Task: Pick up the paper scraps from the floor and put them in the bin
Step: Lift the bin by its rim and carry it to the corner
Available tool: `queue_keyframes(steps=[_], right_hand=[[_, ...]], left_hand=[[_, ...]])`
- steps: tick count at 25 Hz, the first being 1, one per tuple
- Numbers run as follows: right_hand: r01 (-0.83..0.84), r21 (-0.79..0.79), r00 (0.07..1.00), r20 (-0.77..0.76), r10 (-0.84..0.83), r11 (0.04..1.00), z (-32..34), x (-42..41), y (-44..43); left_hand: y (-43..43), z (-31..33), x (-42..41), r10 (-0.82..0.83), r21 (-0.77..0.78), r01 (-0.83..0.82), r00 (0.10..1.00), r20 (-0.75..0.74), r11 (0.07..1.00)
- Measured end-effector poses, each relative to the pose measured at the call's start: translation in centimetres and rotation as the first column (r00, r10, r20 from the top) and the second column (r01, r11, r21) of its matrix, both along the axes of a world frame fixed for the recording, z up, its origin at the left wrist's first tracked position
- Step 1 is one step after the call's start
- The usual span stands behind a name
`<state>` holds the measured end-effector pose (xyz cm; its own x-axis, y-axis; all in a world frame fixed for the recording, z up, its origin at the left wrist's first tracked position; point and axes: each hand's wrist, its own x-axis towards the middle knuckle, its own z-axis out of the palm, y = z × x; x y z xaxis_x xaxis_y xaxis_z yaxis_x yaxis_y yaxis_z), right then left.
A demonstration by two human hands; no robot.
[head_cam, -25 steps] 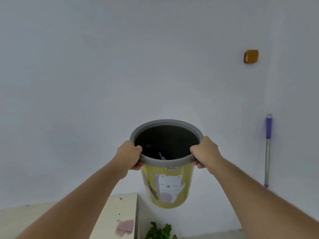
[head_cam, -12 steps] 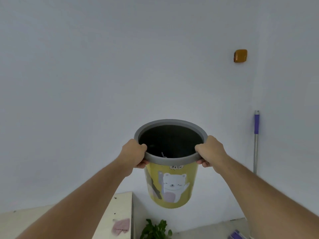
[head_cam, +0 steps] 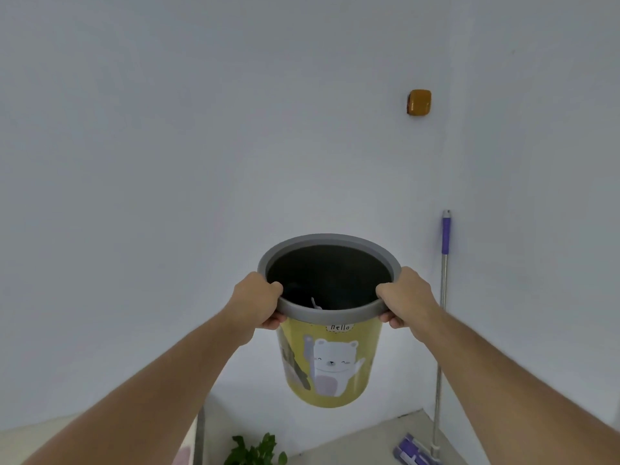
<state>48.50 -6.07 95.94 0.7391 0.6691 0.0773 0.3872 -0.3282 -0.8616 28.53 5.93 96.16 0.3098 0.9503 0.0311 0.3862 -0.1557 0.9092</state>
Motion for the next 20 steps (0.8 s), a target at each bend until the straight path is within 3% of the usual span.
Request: queue_keyframes(steps=[9, 20], right_hand=[[0.008, 0.001, 1.0, 0.005, -0.008, 1.0, 0.0, 11.2, 5.7], [0.058, -0.017, 0.998, -0.015, -0.059, 0.998, -0.9, 17.8, 15.5]], left_hand=[[5.9, -0.1, 11.4, 0.001, 0.036, -0.001, 1.0, 0.007, 0.999], [17.7, -1.1, 19.0, -0.066, 0.044, 0.067, 0.998, -0.022, 0.997]])
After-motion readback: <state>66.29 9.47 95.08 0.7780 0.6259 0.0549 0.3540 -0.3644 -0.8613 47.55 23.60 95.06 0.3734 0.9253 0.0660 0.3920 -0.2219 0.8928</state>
